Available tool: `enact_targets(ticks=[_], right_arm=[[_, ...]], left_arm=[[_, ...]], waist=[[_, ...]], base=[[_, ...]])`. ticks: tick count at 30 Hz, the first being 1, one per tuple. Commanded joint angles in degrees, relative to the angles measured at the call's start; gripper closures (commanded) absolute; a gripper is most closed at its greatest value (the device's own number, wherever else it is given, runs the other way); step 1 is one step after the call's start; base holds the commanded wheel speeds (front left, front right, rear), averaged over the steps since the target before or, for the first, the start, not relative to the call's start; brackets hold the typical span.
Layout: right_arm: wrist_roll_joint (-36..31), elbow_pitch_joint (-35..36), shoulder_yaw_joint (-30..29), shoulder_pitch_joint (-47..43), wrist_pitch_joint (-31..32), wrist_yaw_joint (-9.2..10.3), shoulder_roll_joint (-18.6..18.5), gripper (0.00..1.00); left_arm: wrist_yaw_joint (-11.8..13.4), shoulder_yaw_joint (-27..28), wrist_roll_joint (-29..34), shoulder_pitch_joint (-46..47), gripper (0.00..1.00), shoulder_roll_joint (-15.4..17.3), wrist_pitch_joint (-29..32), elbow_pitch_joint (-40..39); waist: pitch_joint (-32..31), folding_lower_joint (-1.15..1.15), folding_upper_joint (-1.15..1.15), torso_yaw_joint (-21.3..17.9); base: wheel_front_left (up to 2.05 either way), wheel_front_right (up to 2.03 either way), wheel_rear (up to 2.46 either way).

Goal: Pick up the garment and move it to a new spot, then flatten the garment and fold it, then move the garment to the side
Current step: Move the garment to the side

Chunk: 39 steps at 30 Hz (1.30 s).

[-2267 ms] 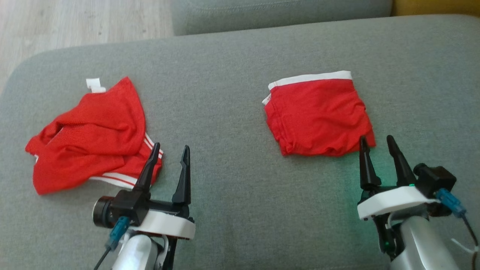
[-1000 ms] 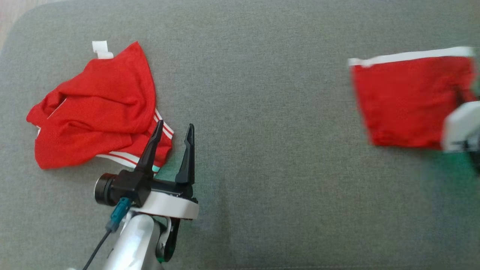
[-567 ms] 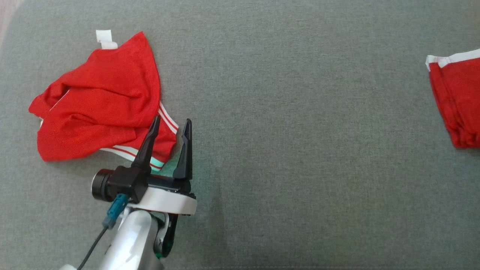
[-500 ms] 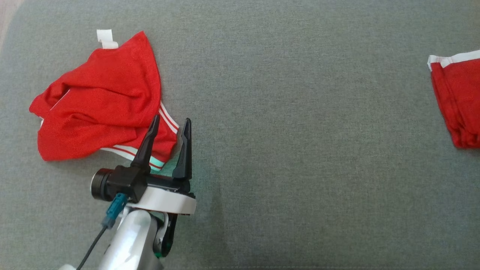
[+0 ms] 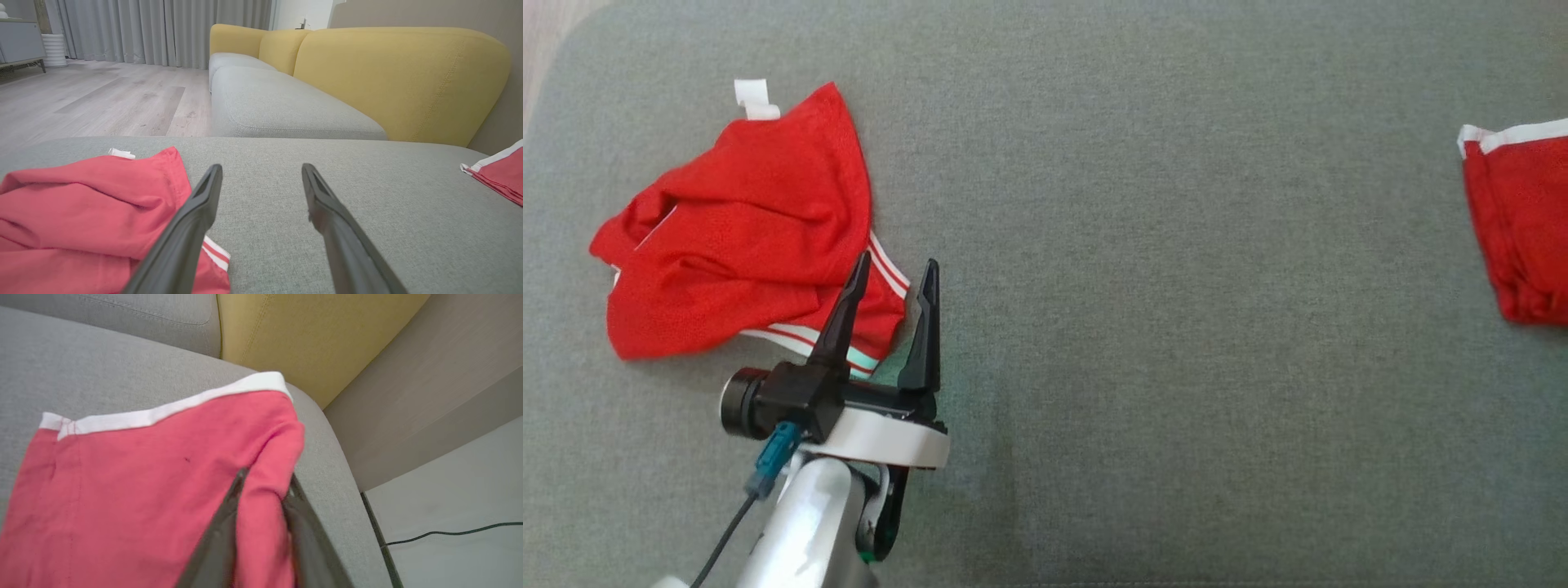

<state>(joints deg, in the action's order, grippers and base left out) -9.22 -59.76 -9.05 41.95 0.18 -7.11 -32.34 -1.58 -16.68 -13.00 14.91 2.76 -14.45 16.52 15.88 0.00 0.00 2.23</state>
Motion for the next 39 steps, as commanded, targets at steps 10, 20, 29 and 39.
enact_targets(ticks=[10,20,29,39], right_arm=[[1.82,4.81,1.06,1.76,-6.85,-0.37,6.98,0.0],[12.63,22.17,6.66,-5.05,-13.02,-0.37,22.09,0.0],[21.03,38.4,8.42,-23.29,-14.72,-0.37,29.36,0.0],[26.62,42.59,13.59,-33.48,-15.15,-0.37,29.45,0.0]], left_arm=[[0.4,2.77,0.26,-1.14,0.0,0.11,-0.55,-1.46],[0.83,3.88,0.39,-4.06,0.0,0.11,-0.55,-2.69],[0.87,3.45,0.27,-6.45,0.0,0.11,-0.55,-3.09],[1.02,2.94,-0.21,-8.29,0.0,0.11,-0.55,-2.87]], waist=[[-5.29,0.0,0.0,-1.91],[-10.27,0.0,0.0,-3.9],[-12.8,0.0,0.0,-4.45],[-13.66,0.0,0.0,-4.51]], base=[[0.0,0.0,0.0],[0.0,0.0,0.0],[0.0,0.0,0.0],[0.0,0.0,0.0]])
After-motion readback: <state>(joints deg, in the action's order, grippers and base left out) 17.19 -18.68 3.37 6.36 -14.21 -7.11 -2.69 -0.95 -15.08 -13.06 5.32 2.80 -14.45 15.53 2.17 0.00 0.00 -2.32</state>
